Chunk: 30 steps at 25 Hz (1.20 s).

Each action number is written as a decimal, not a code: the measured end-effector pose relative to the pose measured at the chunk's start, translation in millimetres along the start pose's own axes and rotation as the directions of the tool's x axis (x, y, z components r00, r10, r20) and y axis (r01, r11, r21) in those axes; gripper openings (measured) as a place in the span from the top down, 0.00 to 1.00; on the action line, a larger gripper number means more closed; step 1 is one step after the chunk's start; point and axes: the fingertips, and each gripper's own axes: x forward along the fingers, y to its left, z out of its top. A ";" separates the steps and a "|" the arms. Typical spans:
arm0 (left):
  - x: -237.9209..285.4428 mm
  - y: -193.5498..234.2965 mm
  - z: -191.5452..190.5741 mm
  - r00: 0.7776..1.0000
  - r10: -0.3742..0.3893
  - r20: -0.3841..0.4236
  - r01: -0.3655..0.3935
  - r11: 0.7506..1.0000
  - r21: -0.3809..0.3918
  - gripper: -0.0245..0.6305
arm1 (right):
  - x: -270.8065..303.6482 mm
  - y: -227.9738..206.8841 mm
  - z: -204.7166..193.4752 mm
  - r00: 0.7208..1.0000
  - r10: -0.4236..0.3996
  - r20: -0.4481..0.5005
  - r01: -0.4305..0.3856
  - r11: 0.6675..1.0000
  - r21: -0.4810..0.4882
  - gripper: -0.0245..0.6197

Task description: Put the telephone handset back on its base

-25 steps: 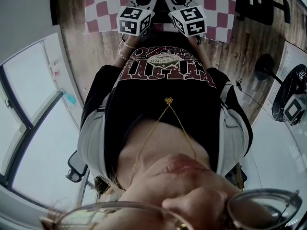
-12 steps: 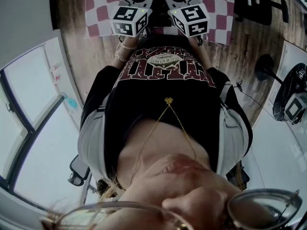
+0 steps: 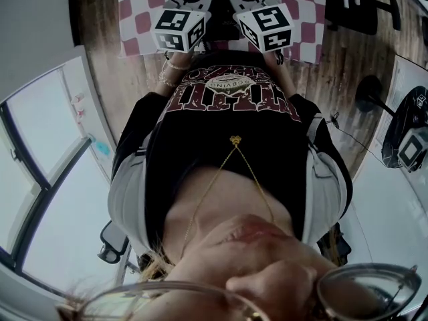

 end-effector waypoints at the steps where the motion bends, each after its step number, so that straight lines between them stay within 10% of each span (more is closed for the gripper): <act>1: -2.1 -0.3 3.1 1.000 -0.001 0.001 0.001 1.000 0.003 0.95 | -0.9 1.8 3.1 1.000 -0.001 0.000 0.001 1.000 -0.002 0.93; 30: -7.3 -2.0 2.0 1.000 0.004 -0.021 -0.004 1.000 0.020 0.95 | -1.8 9.2 -1.2 0.999 0.001 -0.043 -0.001 1.000 -0.001 0.93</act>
